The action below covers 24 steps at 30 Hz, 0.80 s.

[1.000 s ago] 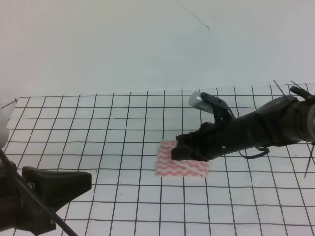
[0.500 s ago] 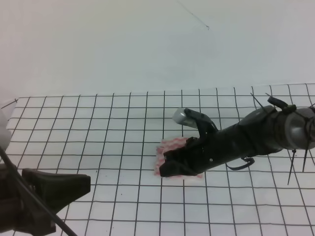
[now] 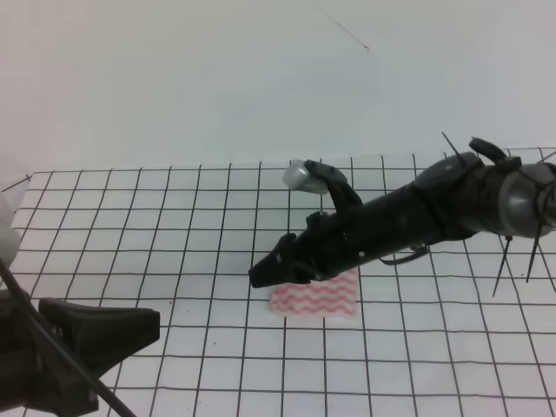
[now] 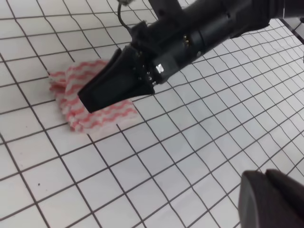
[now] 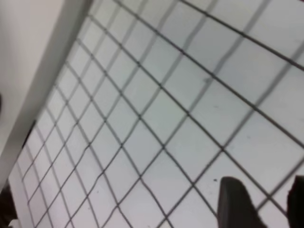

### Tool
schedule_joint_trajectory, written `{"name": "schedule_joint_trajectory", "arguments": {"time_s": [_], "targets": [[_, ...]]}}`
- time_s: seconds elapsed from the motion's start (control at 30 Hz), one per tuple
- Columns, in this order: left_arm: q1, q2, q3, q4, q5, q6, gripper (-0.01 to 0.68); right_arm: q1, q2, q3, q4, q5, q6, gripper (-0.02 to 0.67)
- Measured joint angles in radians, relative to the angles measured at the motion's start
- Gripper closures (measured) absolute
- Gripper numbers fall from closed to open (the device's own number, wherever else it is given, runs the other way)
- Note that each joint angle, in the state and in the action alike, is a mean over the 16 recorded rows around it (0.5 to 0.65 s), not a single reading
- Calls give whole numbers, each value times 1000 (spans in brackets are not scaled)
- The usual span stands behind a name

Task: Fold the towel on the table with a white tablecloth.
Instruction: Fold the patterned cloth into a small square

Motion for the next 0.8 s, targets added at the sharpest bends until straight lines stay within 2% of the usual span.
{"name": "schedule_joint_trajectory", "arguments": {"time_s": [0.23,0.43,0.6,0.8], "targets": [[0,0,0,3,11,0,676,-27,-13,-89,-188,7,19,382],[0,0,0,5,18,0,676,-53,-18,-182,-468,35,74,372],[0,0,0,6,21,0,676,-65,5,-287,-693,128,123,370],[0,0,0,5,27,0,676,-66,59,-426,-838,253,152,368]]}}
